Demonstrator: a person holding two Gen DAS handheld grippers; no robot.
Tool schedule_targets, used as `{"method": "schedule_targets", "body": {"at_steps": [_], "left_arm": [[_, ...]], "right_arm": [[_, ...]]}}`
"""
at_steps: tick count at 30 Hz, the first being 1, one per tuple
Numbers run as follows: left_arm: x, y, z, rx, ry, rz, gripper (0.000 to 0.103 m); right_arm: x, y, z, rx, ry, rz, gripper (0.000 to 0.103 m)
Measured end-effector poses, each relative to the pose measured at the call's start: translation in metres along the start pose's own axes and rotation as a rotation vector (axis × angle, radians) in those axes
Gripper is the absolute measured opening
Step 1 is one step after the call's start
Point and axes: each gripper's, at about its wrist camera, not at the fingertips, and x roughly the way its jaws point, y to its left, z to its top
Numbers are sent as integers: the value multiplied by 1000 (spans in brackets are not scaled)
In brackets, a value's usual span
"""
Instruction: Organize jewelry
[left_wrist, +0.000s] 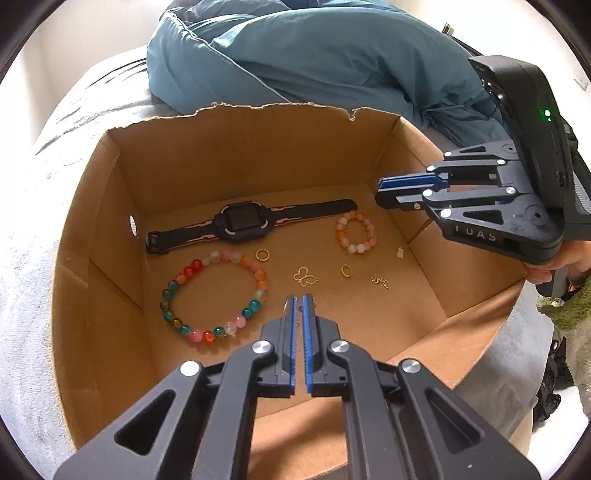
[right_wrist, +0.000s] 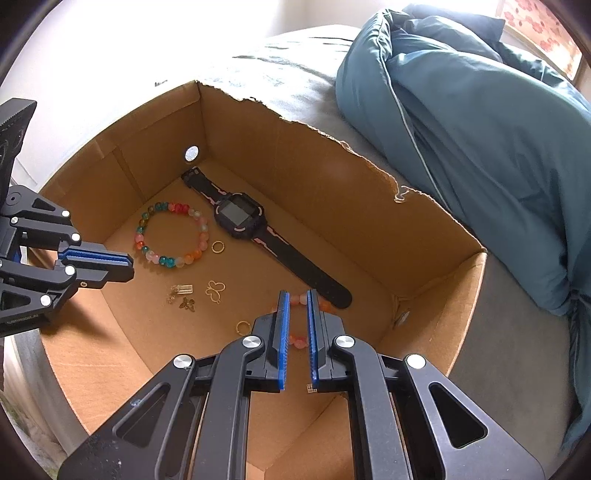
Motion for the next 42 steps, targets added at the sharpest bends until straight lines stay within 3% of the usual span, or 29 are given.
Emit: {"method": "schedule_targets", "body": {"at_steps": [4,7,12,16,19,23,26,28,30,42], "left_arm": [[-11,-1,-2,8,-25,-3,6],[-32,-2,-5,8,-89,8,9],[-83,3,-15,4,-265,78,27],[-114,23,-26,-54,-375,156,43],[-112,48,-29,-150,-351,155,50],[-86,75,-33,-287,-267,115,50],[-73,78,-38,-314,-233,103,50],[-69,77,-41,-321,-223,92,50],[-68,76,-44,-331,-222,72,49],[-72,53,-54,-332,-197,79,49]], "right_arm": [[-11,-1,-2,17,-29,2,8],[-29,-2,-5,49,-73,7,12],[-76,-10,-23,150,-207,4,27],[-113,-25,-55,309,-308,-20,38],[-119,-34,-79,436,-329,-4,38],[-98,-43,-106,597,-262,36,39],[-81,-44,-115,664,-217,85,36],[-75,-40,-116,669,-190,78,29],[-70,-36,-116,667,-161,94,15],[-73,-36,-110,609,-124,68,13]]}}
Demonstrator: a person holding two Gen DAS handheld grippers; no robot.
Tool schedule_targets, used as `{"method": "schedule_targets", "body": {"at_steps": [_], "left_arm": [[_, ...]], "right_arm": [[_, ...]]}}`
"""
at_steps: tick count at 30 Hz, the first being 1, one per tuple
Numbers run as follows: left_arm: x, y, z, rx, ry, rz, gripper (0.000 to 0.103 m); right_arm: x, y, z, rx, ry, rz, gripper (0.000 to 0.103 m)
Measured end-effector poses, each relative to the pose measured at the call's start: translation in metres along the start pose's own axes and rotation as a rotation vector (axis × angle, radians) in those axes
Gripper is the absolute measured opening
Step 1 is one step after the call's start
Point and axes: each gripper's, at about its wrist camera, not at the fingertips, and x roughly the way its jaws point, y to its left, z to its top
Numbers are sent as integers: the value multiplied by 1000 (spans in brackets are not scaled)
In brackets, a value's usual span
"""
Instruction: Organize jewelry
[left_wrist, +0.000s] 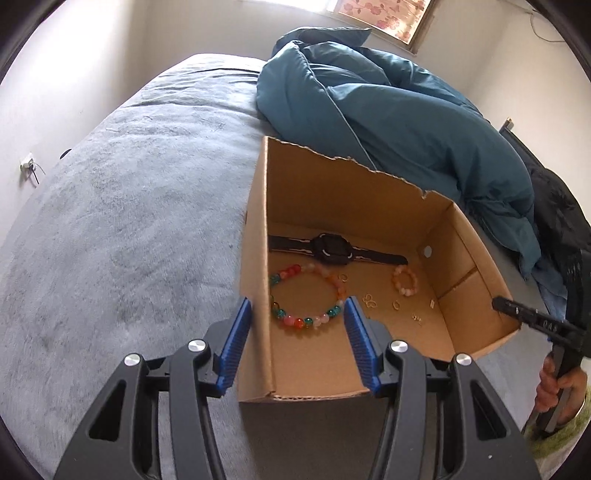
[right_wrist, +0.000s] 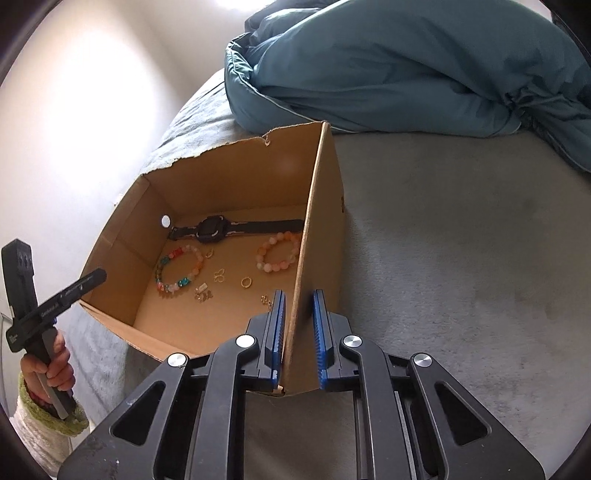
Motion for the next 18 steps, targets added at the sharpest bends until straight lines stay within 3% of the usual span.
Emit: {"method": "schedule_targets", "body": {"at_steps": [18], "left_arm": [[-65,-11,-71,-21,2,-31,49]], "right_arm": [[-37,8,-54,-47,-15,-26,13]]}}
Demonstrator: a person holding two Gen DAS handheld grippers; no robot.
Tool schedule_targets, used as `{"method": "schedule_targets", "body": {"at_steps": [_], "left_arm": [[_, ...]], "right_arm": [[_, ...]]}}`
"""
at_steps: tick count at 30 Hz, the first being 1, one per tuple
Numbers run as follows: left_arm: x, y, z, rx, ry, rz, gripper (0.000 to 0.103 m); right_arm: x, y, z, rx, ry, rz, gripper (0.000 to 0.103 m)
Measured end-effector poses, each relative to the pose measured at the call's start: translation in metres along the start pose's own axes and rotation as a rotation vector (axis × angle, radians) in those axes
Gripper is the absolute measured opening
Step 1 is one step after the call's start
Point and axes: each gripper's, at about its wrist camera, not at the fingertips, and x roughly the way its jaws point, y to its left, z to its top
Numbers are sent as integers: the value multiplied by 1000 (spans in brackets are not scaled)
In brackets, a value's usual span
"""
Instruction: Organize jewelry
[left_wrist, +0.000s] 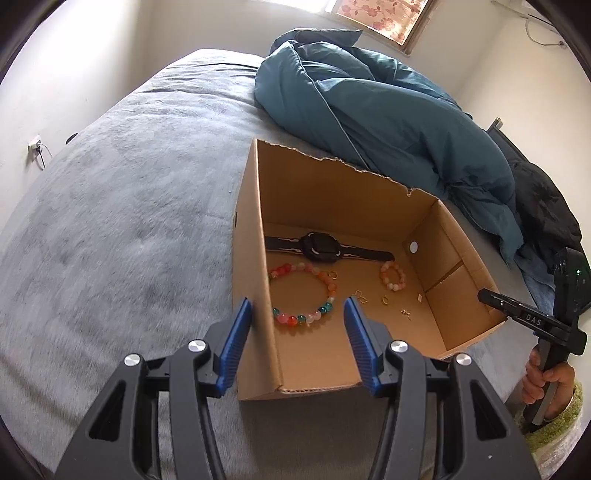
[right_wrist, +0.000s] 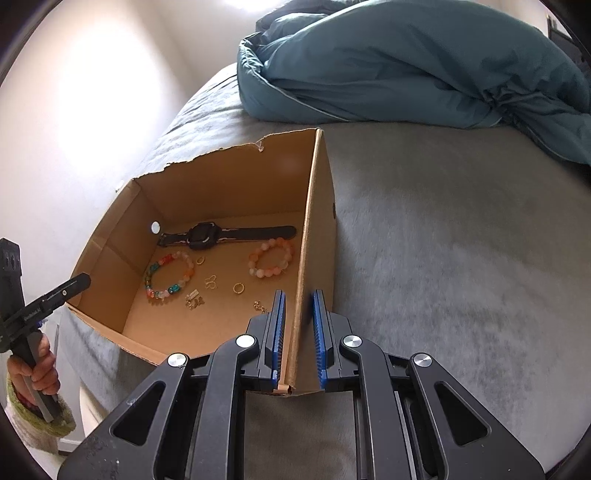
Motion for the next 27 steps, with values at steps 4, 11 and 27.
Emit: {"method": "schedule_targets", "body": {"at_steps": [4,11,27], "left_arm": [[-6,-1,-12,25,-26,-3,49],[-40,-3,-26,105,-186,35,52],[-107,-68,-88,436,-387,16,72]], "right_arm": [[-5,0,-13,-16,-28,0,16],[-39,6,-36,-58,-176,-30,35],[-116,62,-93,-304,-443,-76,62]]}}
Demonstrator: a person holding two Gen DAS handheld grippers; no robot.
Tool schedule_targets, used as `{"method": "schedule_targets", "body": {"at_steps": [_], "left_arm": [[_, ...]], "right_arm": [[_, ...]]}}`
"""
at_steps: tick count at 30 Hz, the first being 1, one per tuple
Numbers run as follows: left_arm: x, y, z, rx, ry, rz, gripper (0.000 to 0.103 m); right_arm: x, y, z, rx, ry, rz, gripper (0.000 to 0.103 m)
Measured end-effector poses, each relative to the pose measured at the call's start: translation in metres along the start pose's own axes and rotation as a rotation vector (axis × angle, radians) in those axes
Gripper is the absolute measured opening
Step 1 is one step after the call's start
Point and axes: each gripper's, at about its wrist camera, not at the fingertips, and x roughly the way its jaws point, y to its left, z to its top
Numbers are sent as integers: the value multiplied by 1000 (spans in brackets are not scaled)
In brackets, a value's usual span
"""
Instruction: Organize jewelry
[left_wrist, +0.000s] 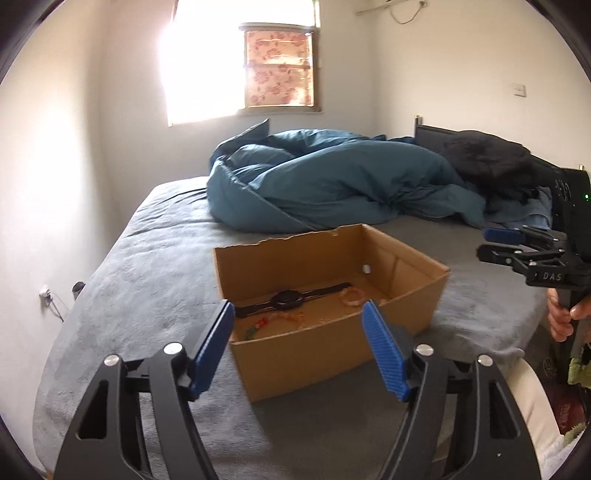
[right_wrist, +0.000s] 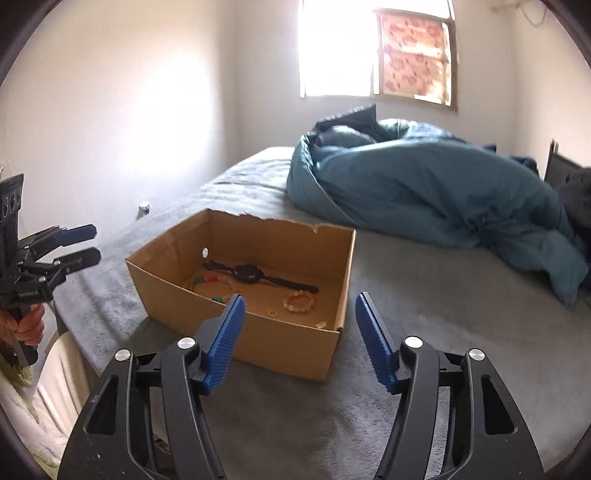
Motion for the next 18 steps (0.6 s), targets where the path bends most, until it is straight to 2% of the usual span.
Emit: {"method": "schedule_targets", "body": {"at_steps": [7,9,12,18], "left_arm": [[-1,-16,-4,-21,22,-29,78],[-2,-18,-5,-45,25,-27,86],[-1,-19,-7,-101,42,31,93],[1,-17,-14,-246,108,102,95]], "right_arm": [[-17,25,-19,-14,-32,-46,76],[-24,31,-24,12,-41,-50,82],[-27,37,-28,68,-38,-90,87],[-26,41,-37,194,-2,-156,93]]}}
